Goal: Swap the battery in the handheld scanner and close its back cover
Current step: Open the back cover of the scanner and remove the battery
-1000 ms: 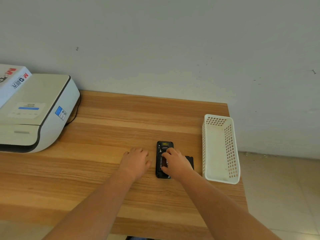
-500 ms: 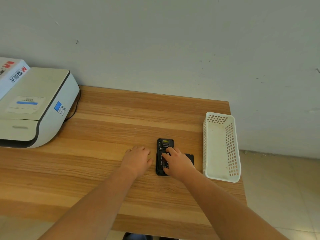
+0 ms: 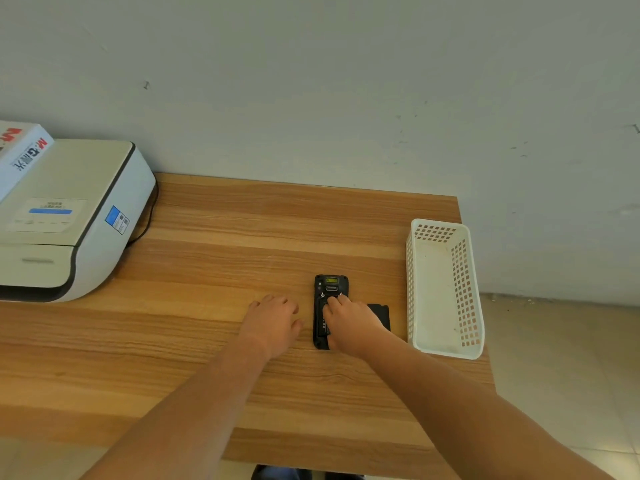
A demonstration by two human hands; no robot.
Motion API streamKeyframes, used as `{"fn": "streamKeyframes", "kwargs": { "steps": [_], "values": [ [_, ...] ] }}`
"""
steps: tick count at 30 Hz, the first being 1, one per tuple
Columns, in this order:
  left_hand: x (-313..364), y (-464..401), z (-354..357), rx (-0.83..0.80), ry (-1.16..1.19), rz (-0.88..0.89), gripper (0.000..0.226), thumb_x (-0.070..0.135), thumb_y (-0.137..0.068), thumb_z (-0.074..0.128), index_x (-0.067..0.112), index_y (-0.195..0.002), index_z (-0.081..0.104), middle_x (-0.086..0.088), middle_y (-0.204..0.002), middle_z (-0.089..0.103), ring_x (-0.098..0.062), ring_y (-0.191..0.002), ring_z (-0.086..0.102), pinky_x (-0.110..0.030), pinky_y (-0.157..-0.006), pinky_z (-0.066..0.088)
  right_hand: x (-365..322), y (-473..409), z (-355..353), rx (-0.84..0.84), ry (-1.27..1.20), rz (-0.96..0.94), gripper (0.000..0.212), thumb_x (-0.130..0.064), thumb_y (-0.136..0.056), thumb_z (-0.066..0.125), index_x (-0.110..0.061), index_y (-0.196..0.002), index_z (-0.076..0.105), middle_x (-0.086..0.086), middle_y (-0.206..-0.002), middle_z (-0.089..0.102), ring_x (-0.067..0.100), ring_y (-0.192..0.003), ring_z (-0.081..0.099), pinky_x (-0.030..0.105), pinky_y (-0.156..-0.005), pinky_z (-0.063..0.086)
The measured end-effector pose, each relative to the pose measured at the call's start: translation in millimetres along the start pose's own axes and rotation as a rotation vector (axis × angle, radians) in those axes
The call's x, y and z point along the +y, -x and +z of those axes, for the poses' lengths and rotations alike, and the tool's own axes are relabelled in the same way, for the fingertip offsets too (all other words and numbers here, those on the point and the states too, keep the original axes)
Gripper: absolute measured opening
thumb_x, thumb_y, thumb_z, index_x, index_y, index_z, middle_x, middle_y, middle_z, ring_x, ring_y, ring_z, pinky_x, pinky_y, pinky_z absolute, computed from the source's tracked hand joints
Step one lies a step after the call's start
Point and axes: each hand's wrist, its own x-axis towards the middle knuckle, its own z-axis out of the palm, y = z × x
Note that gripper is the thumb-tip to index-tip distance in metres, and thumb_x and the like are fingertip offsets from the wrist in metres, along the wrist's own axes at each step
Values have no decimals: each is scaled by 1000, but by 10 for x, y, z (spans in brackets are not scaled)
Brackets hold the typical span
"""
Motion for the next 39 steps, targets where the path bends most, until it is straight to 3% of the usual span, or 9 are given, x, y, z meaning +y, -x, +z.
{"fn": "streamKeyframes", "kwargs": {
  "steps": [3, 10, 14, 19, 24, 29, 39],
  "values": [
    [-22, 5, 10, -4, 7, -6, 38, 44, -96, 46, 23, -125, 57, 3, -126, 58, -18, -120, 47, -41, -104, 36, 56, -19, -26, -2, -14, -17, 43, -37, -92, 50, -8, -124, 52, 11, -121, 56, 27, -107, 52, 36, -81, 48],
    [-30, 28, -1, -15, -2, -5, 38, 44, -96, 45, 23, -126, 56, 3, -125, 58, -18, -119, 47, -40, -103, 37, 85, 21, -20, 50, -78, 1, 53, -44, -88, 54, -10, -128, 51, 8, -127, 53, 27, -115, 49, 39, -92, 44],
    [-57, 37, 7, -11, -6, -5, 38, 44, -96, 45, 23, -126, 57, 3, -124, 58, -18, -118, 47, -40, -102, 37, -17, 78, 33, 96, -267, 151, 60, -45, -86, 55, -13, -135, 45, 5, -133, 46, 25, -121, 43, 40, -100, 42],
    [-90, 52, -25, -13, -15, -4, 39, 44, -97, 45, 22, -126, 57, 3, -126, 57, -18, -120, 47, -40, -102, 38, -294, 19, 23, 102, -521, 530, 54, -51, -90, 54, -16, -131, 44, 8, -133, 38, 27, -120, 41, 39, -93, 48],
    [-140, 72, -36, -18, -28, -1, 36, 42, -97, 45, 23, -124, 58, 3, -123, 58, -19, -119, 47, -40, -102, 37, -454, -125, -4, 61, -677, 758, 53, -40, -88, 61, -17, -130, 38, 12, -131, 34, 29, -116, 42, 39, -87, 50],
    [-179, 102, -54, -16, -37, -2, 36, 41, -96, 45, 22, -124, 58, 3, -124, 58, -19, -120, 46, -40, -101, 37, -481, -212, -43, 26, -680, 825, 51, -29, -88, 62, -17, -130, 36, 13, -128, 34, 30, -112, 44, 37, -84, 49],
    [-235, 147, -148, -1, -52, -8, 35, 41, -96, 44, 22, -121, 60, 2, -119, 59, -20, -115, 48, -40, -98, 38, -440, -196, -125, 6, -725, 846, 69, -38, -82, 69, -20, -138, 32, 11, -130, 35, 30, -116, 44, 40, -85, 49]
  ]
}}
